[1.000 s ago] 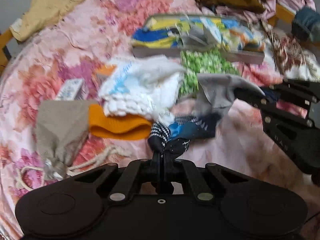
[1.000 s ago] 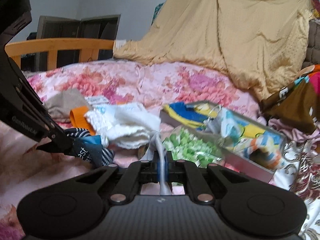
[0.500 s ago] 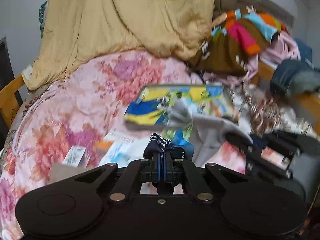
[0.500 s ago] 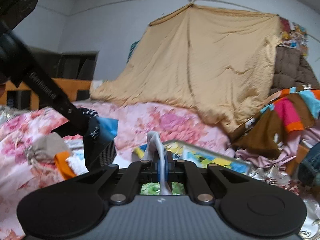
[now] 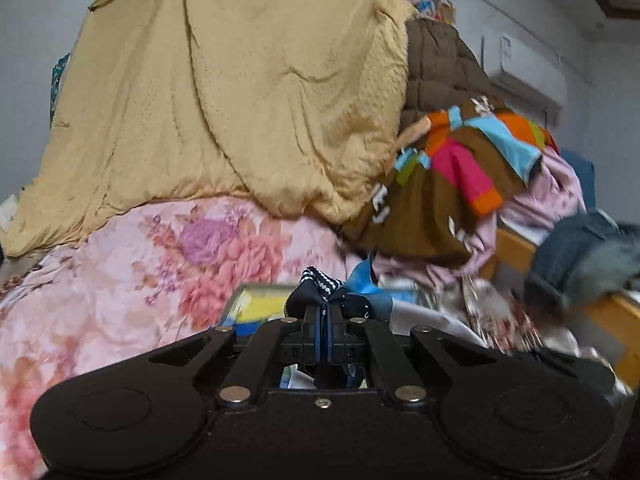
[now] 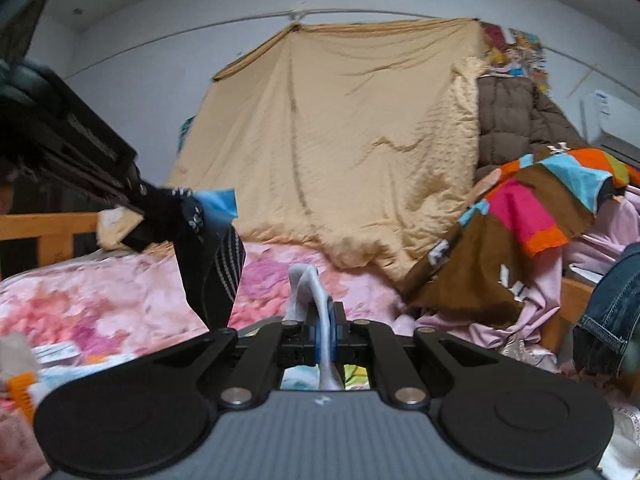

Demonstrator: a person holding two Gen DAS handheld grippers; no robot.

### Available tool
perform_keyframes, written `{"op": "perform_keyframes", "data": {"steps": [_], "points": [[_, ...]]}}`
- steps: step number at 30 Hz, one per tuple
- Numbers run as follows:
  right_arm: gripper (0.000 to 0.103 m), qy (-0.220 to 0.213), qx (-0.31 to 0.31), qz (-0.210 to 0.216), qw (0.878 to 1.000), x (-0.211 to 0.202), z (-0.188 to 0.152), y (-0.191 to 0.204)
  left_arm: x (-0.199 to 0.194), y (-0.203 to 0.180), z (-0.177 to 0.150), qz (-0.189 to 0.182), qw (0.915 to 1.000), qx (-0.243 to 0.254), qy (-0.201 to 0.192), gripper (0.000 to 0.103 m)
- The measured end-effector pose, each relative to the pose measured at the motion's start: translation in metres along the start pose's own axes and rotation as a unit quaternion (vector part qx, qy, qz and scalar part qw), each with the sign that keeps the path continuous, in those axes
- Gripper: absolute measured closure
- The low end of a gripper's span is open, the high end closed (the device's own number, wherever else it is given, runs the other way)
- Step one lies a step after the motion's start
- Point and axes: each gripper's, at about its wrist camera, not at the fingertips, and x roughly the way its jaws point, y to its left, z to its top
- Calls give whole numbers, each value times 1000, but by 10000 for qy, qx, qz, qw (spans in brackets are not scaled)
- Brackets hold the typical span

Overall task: Organize soft objects
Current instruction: 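Carry the sock into the frog tray with the left tool while the right tool drops the grey cloth there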

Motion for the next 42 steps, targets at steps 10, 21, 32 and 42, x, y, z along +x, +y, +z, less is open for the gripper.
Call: {"op": "perform_keyframes", "data": {"steps": [10, 21, 32, 42], "points": [[98, 334, 550, -309, 9974, 63, -31, -31, 121, 8, -15, -175, 9983, -551, -95, 101], [98, 910, 856, -311, 9917, 95, -57, -43, 195, 13, -73, -341, 9944, -814, 585, 101], [97, 1380, 1069, -506, 9833, 113, -74, -48, 218, 20, -93, -393, 9886, -1103, 950, 99], [82, 1468, 1110, -586, 9812, 114, -75, -48, 216, 24, -89, -381, 9860, -1258, 1025, 90]]}}
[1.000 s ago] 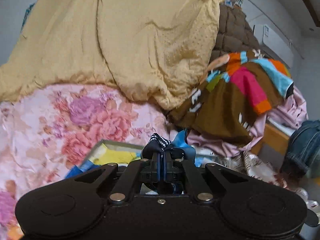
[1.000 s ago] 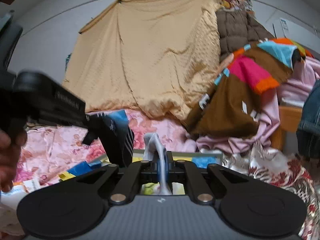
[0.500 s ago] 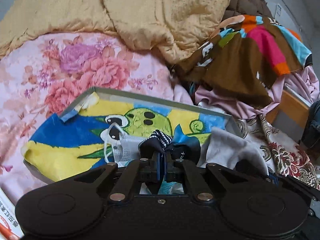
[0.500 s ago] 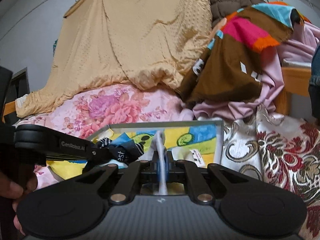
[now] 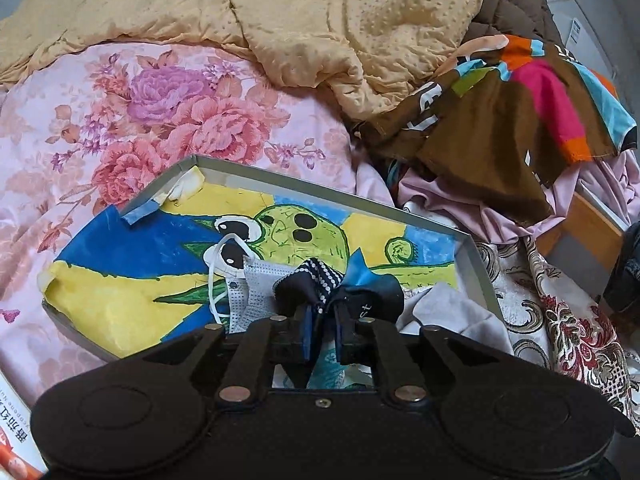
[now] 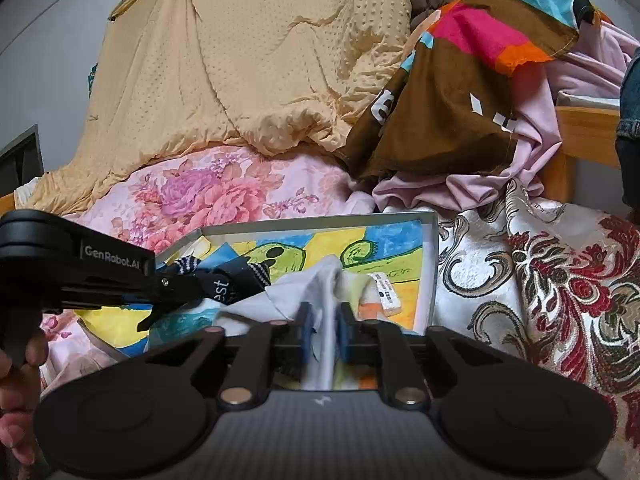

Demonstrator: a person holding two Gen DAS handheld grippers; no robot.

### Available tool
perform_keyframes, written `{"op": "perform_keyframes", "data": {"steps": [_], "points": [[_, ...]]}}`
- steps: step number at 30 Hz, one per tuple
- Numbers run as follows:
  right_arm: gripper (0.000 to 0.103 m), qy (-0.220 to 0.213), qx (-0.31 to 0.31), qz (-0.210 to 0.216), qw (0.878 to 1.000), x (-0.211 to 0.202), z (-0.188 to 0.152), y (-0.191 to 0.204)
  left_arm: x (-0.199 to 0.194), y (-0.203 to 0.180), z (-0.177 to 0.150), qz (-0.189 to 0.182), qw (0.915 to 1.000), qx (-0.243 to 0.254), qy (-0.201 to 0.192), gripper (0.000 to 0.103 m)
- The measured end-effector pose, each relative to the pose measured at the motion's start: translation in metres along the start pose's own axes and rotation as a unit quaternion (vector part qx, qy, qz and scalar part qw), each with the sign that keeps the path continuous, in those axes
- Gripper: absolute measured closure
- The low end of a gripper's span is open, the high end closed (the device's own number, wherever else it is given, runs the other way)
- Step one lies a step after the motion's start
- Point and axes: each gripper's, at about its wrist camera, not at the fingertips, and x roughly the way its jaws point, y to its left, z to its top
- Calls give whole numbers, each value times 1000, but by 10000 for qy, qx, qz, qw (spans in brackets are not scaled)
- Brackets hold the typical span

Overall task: Organize soft objects
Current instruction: 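Carry the sock into the frog tray with the left tool while the right tool drops the grey cloth there, then move both open tools from the tray back over the pile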

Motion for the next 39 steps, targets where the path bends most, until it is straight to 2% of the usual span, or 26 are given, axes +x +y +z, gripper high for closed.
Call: {"op": "perform_keyframes", "data": {"steps": [1, 6, 7, 11, 13, 18, 22, 30, 34, 39], "points": [[80, -4, 0, -1, 10000, -1, 1, 0, -1, 0, 0, 9, 10000, -7, 6, 87], [59, -36, -10, -36, 10000, -5, 4, 0, -11, -1, -1, 78, 10000, -6, -1, 63], [53, -45, -9, -43, 10000, -7, 5, 1, -13, 0, 0, 87, 10000, -23, -1, 60], [43, -109, -19, -19, 9999, -15, 11, 2, -24, 2, 1, 140, 9998, -107, -11, 48], [34, -168, -58, -37, 9998, -21, 15, 3, -31, 1, 1, 186, 9998, -95, -59, 43], [24, -317, -90, -96, 9994, -37, 25, 3, -53, 1, 5, 365, 9990, -111, -250, 25], [15, -452, -107, -101, 9989, -54, 35, 6, -74, 6, 7, 470, 9981, -147, -382, 18], [5, -664, -178, 40, 9976, -96, 51, 25, -129, 15, 9, 559, 9963, -130, -633, 4], [1, -789, -315, 49, 9964, -119, 54, 40, -161, 15, 7, 560, 9960, 24, -703, 2], [0, -916, -355, 98, 9951, -149, 56, 55, -196, 17, -2, 563, 9960, 147, -672, 1]]}}
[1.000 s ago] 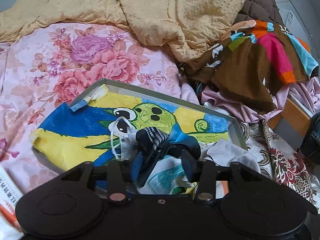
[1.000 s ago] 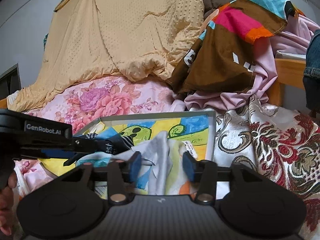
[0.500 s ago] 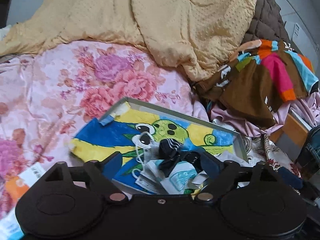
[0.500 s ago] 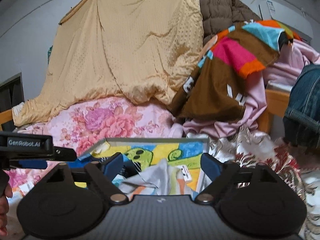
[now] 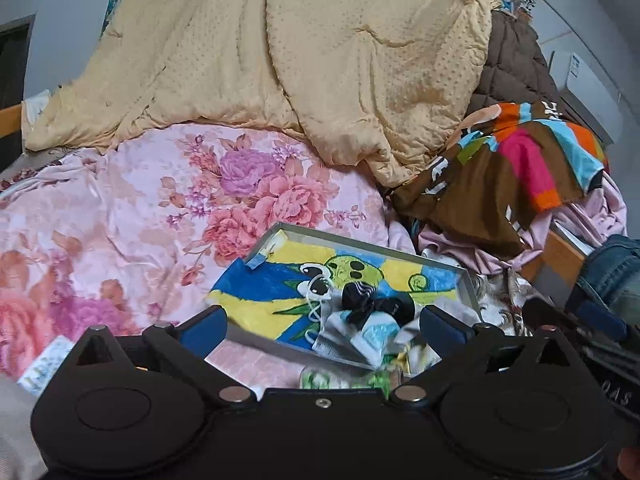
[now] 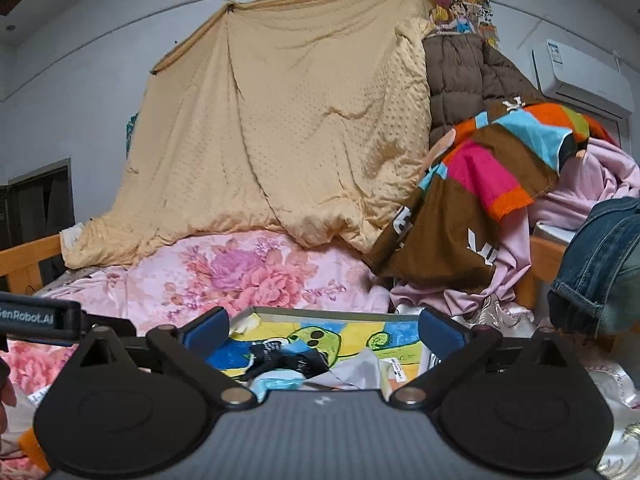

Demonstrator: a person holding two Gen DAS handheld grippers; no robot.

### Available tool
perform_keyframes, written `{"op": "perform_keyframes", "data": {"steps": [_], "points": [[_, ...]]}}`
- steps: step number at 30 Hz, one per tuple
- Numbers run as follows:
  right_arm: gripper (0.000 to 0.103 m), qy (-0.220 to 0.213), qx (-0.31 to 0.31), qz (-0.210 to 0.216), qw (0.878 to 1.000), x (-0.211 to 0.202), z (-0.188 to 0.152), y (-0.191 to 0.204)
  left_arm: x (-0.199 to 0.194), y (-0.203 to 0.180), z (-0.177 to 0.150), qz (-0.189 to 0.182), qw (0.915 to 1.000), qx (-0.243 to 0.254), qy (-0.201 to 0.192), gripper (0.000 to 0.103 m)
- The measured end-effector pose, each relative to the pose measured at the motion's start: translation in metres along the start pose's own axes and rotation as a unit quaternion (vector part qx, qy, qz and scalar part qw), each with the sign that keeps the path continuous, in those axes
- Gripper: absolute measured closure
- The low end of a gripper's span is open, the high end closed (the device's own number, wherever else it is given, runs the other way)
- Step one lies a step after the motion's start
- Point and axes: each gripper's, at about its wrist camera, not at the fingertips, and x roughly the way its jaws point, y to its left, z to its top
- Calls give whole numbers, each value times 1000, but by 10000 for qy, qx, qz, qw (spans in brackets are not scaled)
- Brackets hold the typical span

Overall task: Organize soft objects
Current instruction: 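Move both open tools from the tray back over the pile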

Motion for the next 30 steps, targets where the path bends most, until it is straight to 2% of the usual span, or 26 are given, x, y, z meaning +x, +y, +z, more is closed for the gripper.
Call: {"op": "perform_keyframes", "data": {"steps": [5, 13, 19, 25, 30], "points": [[0, -106, -148, 97, 9998, -26, 9, 15, -44, 8, -2, 241, 9997, 37, 6, 1], [0, -256, -308, 491, 9980, -76, 20, 41, -114, 20, -9, 606, 9981, 71, 98, 1], [0, -252, -477, 752, 9957, -110, 24, 55, -171, 29, -22, 804, 9967, -68, -69, 1], [0, -338, -597, 969, 9929, -142, 26, 65, -206, 28, -34, 931, 9953, -202, -164, 1], [0, -218, -622, 1056, 9922, -156, 16, 66, -218, 24, -46, 916, 9945, -396, -323, 1]]}}
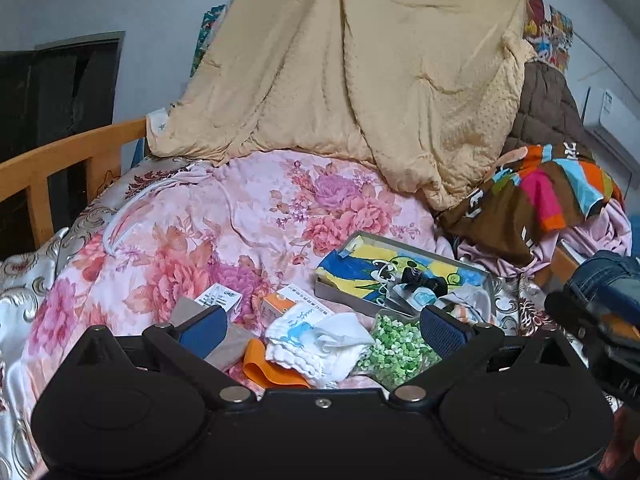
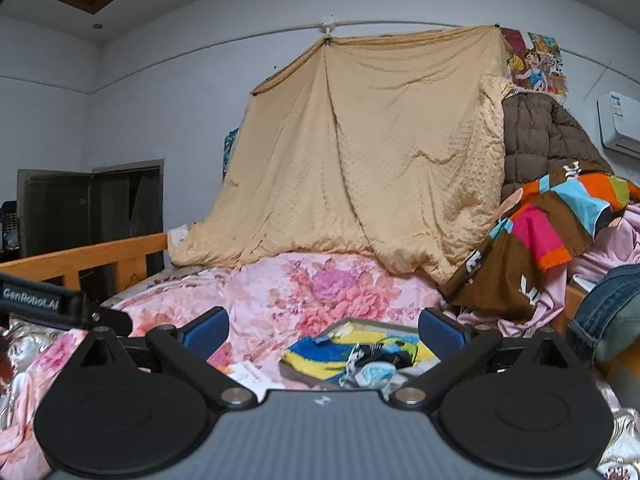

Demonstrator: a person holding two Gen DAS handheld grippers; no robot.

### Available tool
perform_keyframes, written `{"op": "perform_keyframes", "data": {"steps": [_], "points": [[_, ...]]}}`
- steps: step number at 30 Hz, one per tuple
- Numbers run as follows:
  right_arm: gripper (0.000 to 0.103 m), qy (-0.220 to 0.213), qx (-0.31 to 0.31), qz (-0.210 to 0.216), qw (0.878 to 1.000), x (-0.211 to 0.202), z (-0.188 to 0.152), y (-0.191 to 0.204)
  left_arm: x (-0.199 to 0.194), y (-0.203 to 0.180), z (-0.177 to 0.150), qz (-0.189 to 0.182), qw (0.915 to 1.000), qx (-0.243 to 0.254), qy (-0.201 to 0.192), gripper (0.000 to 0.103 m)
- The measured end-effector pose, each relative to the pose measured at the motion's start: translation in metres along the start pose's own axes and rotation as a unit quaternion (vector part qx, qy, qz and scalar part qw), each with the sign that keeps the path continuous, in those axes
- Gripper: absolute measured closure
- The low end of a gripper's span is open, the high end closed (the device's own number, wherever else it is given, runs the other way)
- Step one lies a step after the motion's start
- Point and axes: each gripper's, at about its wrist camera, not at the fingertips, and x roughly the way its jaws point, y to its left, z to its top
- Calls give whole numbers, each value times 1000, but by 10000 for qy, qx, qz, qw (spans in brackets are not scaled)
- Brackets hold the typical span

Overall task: Organize soft objects
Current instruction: 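Move both open tools from the tray back over the pile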

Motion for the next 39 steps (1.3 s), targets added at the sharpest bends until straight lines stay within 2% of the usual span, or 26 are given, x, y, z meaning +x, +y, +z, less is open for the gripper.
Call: {"op": "perform_keyframes", "data": {"steps": [14, 21, 29, 39], "points": [[0, 649, 178, 188, 9976, -1, -33, -2, 13, 11, -39, 283, 9981, 10, 549, 1], [0, 991, 246, 212, 9945, 8, -43, -3, 23, 8, -53, 446, 9952, 249, 829, 1], [0, 1223, 311, 212, 9918, 16, -52, -7, 35, -2, -65, 469, 9913, 428, 1157, 1], [0, 1547, 278, 243, 9873, 27, -65, -8, 43, -13, -77, 281, 9852, 764, 1506, 1]]}}
